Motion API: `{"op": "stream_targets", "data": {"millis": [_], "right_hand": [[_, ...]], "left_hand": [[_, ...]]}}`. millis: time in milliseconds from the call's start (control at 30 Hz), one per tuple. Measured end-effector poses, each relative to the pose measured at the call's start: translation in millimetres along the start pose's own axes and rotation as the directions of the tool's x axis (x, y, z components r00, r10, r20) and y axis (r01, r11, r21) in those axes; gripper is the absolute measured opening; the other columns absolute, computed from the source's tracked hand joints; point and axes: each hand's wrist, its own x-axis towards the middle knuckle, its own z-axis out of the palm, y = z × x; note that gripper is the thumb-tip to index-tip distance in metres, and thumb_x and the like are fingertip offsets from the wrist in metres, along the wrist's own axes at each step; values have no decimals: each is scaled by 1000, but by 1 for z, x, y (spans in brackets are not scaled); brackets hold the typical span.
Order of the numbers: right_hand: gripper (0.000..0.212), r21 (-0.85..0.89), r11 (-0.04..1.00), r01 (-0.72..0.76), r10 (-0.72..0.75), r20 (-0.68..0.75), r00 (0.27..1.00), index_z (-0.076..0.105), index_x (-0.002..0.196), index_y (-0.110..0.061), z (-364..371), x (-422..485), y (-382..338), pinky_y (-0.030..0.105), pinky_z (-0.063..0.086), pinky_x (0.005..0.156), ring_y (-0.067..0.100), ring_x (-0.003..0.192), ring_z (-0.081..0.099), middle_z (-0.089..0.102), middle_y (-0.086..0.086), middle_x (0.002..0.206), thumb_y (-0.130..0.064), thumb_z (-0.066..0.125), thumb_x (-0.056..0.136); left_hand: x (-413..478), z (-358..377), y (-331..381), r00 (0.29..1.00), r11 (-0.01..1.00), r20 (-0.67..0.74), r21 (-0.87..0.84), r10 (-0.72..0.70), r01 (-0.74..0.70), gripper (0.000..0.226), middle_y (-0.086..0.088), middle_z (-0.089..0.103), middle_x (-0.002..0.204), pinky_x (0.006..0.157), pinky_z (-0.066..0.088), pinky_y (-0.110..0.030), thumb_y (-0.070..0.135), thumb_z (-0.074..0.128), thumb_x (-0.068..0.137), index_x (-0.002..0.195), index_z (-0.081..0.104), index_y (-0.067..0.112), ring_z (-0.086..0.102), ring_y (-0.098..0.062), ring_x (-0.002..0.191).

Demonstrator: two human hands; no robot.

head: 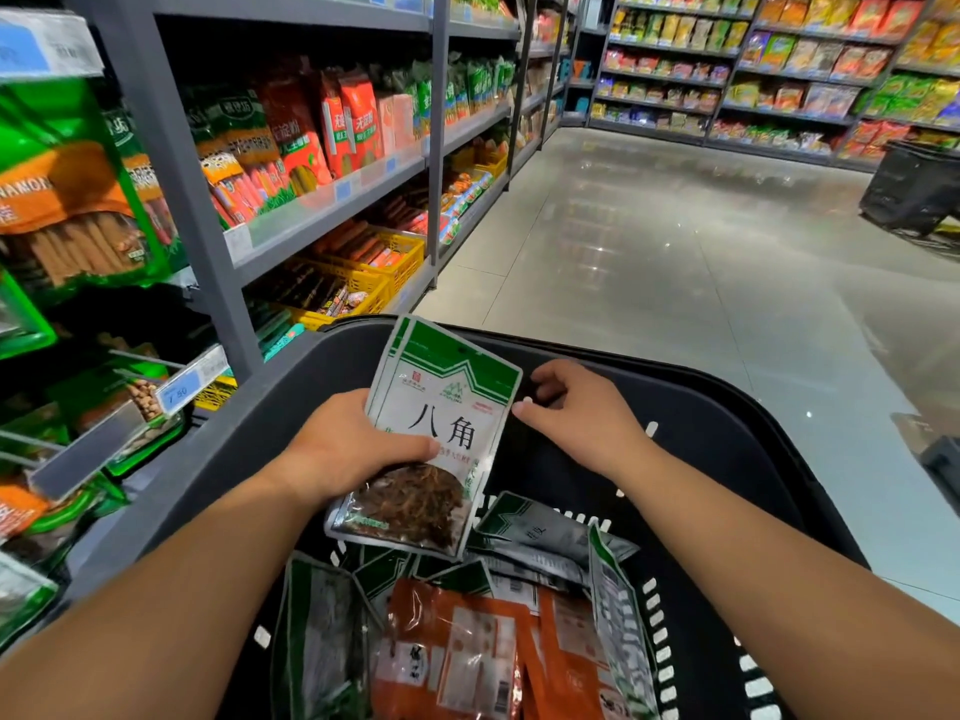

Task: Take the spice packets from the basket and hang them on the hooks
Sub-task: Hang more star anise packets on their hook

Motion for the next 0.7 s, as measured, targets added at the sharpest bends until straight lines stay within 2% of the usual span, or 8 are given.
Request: {"op": "stream_targets", "data": {"millis": [100,167,300,400,500,600,667,700], "right_hand": [[31,-90,995,-46,52,69,996,68,110,-23,13,1,18,18,44,70,11,91,64,69,-7,99,-39,78,86],[31,-187,980,-70,103,171,980,70,107,-22,27,-2,35,22,50,74,14,93,66,70,-6,100,-43,79,85],[60,-404,912,-74,244,386,890,62,134,-18,53,-5,69,30,52,99,19,115,65,67,2,130,-45,80,84],[63,-484,874,-52,287,427,857,55,143,-17,64,-1,85,32,49,104,22,125,61,61,4,141,-43,75,89],[44,-549,835,-37,324,435,840,60,137,-17,72,2,92,30,50,97,25,121,61,63,6,136,-34,66,96],[28,-568,823,-13,324,450,832,68,126,-18,77,2,96,27,47,88,25,113,63,67,5,128,-22,56,100],[19,-533,845,-40,304,418,856,70,105,-21,73,2,97,26,42,75,22,95,62,69,4,109,-15,52,102],[21,-499,865,-55,284,395,874,65,89,-23,70,3,96,27,40,68,20,84,59,67,2,94,-13,51,102]], "left_hand": [[1,-2,-2,999,999,-26,29,-24,25,34,11,78,88,73,54,-24,26,94,68,95,74,25,73,-8,85],[1,-4,-1,999,998,-27,53,-36,37,36,10,77,91,70,51,-22,28,94,68,97,73,26,71,-8,87],[2,-5,-4,999,997,-28,56,-46,47,37,12,76,93,69,49,-20,30,94,68,98,72,26,70,-7,88],[3,-3,-5,999,997,-29,64,-32,34,40,13,77,94,80,54,-26,33,95,66,99,74,27,71,-8,91],[3,-2,-6,1000,998,-19,64,-19,20,41,13,78,95,90,57,-31,32,95,65,101,74,26,72,-8,93],[4,-4,-8,999,998,-35,67,-17,20,42,13,78,96,93,57,-34,33,95,65,101,75,26,72,-9,93],[4,-5,-8,998,997,-54,71,-19,23,42,14,78,96,91,57,-33,35,95,65,101,75,28,72,-9,94],[4,-5,-8,998,997,-67,75,-20,25,42,14,77,96,90,57,-32,34,94,65,101,74,28,71,-9,94]]}}
